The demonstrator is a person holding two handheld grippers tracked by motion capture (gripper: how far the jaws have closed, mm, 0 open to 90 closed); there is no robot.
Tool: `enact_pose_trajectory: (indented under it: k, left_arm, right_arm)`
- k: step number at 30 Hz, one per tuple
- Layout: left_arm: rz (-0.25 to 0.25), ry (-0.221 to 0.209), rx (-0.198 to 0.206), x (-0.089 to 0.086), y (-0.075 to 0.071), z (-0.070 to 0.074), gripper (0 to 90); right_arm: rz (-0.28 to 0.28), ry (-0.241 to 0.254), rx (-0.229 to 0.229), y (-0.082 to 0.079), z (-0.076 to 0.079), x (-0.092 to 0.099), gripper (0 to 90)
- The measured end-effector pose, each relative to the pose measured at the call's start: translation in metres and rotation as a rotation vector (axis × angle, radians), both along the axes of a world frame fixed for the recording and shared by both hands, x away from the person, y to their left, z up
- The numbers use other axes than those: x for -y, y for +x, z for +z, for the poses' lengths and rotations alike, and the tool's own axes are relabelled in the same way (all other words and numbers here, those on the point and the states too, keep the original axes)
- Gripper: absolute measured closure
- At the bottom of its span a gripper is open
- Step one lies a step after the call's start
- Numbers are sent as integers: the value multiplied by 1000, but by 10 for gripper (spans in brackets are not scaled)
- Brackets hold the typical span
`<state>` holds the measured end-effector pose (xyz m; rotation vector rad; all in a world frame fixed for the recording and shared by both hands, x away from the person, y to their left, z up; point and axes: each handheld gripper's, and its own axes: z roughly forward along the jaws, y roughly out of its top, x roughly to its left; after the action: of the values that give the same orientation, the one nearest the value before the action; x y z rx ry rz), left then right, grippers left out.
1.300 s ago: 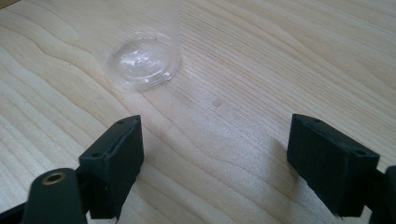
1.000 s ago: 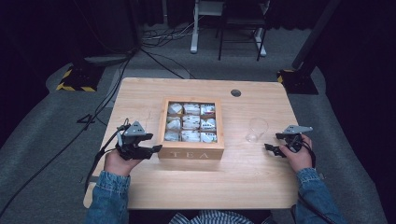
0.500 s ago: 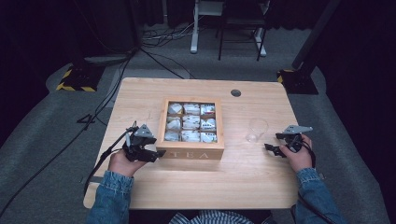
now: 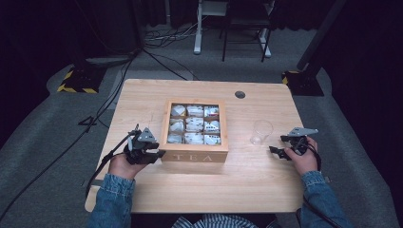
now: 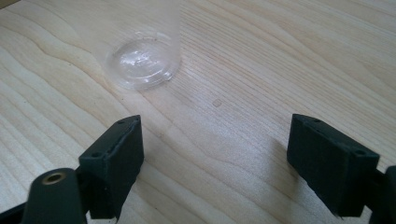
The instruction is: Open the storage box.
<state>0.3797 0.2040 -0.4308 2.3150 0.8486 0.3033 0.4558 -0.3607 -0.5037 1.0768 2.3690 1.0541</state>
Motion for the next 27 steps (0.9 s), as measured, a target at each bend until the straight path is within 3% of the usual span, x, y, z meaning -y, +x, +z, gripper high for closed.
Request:
enact_pose_trajectory:
  k: [8, 17, 24, 27]
  left_arm:
    - [4, -7, 20, 0, -1, 1, 598]
    - [22, -63, 79, -5, -3, 14, 569]
    - [25, -27, 97, 1, -2, 22, 528]
    - [25, -49, 100, -1, -1, 24, 510]
  right_arm:
    - [-3, 0, 0, 0, 0, 0, 190]
    - [-4, -2, 0, -1, 0, 0, 190]
    - [-1, -3, 1, -4, 0, -1, 190]
    - [-3, 0, 1, -6, 0, -1, 190]
